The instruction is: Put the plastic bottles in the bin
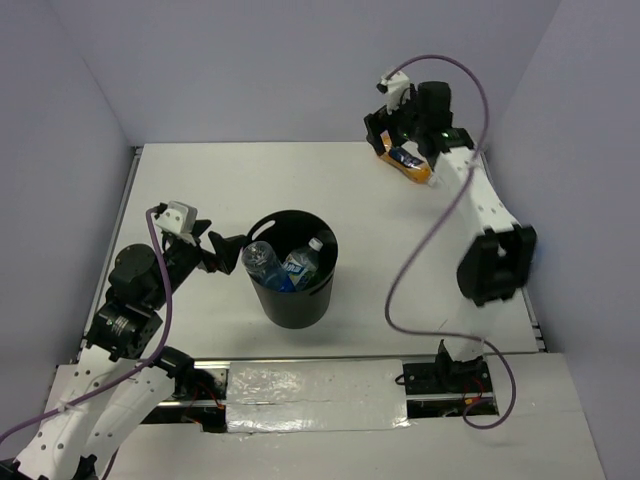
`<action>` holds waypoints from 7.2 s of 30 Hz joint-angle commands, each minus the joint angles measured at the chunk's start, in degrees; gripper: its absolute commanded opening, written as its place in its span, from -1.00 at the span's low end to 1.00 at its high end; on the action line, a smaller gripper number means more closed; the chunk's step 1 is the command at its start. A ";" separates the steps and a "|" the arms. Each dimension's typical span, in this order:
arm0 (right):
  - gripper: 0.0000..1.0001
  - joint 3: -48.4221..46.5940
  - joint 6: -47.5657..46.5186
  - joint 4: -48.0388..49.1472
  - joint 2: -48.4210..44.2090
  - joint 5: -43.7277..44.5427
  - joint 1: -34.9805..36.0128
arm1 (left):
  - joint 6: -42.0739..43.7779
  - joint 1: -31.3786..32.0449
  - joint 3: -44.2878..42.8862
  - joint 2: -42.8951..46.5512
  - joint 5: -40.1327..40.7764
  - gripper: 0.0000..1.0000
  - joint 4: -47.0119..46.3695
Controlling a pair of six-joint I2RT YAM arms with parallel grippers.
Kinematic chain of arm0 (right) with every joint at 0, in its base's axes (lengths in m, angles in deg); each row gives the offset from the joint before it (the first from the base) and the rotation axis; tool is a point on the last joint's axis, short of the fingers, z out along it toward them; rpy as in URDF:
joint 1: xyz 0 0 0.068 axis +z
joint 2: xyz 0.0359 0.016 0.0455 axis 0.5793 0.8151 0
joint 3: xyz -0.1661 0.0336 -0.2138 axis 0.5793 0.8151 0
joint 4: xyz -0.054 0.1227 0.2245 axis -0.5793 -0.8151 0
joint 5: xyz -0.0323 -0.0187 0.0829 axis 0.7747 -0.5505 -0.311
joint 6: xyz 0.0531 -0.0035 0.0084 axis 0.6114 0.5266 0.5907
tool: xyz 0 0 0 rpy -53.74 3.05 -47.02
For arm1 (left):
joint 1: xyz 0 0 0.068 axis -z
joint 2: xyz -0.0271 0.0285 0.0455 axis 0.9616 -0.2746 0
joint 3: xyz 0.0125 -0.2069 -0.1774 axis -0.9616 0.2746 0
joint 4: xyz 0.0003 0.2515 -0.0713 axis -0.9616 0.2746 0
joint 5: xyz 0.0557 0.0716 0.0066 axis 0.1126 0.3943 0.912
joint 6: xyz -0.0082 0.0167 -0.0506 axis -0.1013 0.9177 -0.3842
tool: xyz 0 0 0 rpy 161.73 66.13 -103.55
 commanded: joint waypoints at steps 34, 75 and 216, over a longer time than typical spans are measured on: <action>0.99 -16.85 -33.06 -4.94 35.90 35.58 -10.39 | 0.52 -1.74 0.31 -2.00 -1.30 0.99 -3.27; -0.62 -10.73 -32.18 -42.03 18.73 -21.35 -19.89 | 0.34 -2.27 0.49 -0.77 -1.65 0.99 -3.36; 0.35 14.68 20.55 1.91 -12.25 -27.86 25.21 | 0.61 -3.41 1.37 1.96 0.19 0.99 -4.06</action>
